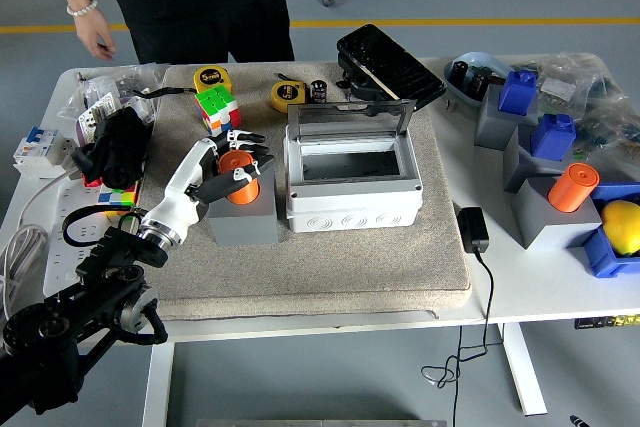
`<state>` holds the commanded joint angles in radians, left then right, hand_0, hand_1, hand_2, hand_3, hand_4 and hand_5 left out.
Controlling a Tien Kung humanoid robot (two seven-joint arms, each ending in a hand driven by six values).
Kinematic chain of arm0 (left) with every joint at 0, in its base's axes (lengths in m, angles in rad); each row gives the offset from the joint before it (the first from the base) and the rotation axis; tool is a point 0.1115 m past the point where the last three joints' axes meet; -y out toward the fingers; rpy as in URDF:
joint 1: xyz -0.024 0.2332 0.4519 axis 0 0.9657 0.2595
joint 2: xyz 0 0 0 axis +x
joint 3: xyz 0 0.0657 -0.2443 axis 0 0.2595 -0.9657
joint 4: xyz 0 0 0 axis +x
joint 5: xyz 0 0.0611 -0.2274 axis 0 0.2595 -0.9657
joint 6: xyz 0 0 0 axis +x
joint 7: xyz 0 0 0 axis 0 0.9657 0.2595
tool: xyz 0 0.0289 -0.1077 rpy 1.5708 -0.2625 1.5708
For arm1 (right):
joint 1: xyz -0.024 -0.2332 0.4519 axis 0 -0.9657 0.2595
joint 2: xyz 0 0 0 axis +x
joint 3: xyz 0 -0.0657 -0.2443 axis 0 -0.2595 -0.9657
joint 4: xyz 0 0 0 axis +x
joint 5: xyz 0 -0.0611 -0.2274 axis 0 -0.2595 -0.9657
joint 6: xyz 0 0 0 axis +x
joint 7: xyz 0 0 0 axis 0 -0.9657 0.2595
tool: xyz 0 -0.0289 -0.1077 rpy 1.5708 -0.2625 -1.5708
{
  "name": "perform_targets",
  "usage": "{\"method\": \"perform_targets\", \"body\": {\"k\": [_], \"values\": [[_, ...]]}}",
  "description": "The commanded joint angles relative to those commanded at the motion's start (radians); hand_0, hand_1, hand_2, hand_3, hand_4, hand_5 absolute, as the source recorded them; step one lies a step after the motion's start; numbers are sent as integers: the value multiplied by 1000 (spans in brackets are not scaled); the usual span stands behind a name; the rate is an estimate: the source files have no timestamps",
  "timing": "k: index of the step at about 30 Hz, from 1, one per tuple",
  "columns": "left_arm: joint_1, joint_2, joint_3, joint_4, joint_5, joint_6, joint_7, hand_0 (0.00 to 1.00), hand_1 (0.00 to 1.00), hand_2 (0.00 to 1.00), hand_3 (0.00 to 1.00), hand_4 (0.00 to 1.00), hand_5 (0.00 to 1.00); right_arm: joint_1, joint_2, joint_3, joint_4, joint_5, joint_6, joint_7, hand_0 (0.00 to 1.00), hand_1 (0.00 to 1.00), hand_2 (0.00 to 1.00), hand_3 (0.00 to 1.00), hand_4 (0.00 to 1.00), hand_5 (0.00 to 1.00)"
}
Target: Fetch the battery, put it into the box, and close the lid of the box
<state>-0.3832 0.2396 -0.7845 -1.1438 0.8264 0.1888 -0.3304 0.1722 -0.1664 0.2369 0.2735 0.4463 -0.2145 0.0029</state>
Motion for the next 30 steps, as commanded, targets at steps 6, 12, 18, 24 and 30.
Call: {"method": "perform_targets", "body": {"k": [6, 12, 18, 24, 30], "values": [[-6, -6, 8, 11, -13, -1, -5, 412, 521, 561, 566, 998, 74, -1, 0, -1, 0, 2, 2, 0, 661, 642, 649, 538, 880, 425], [-8, -14, 17, 19, -8, -5, -11, 412, 474, 500, 536, 998, 2, -2, 1, 3, 2, -2, 2, 5, 660, 641, 648, 539, 881, 426], [-16, -19, 25, 29, -5, -1, -15, 314, 318, 297, 273, 580, 2, -1, 1, 4, 2, -2, 3, 6, 659, 641, 649, 539, 882, 424], [-28, -27, 30, 41, -11, 0, -5, 217, 191, 173, 152, 170, 2, -1, 2, 5, 3, -1, 2, 6, 659, 641, 649, 539, 883, 424], [-38, -36, 33, 51, -23, -15, 13, 184, 148, 147, 127, 45, 2, -1, 3, 5, 3, -1, 2, 7, 661, 641, 649, 539, 883, 424]]}}
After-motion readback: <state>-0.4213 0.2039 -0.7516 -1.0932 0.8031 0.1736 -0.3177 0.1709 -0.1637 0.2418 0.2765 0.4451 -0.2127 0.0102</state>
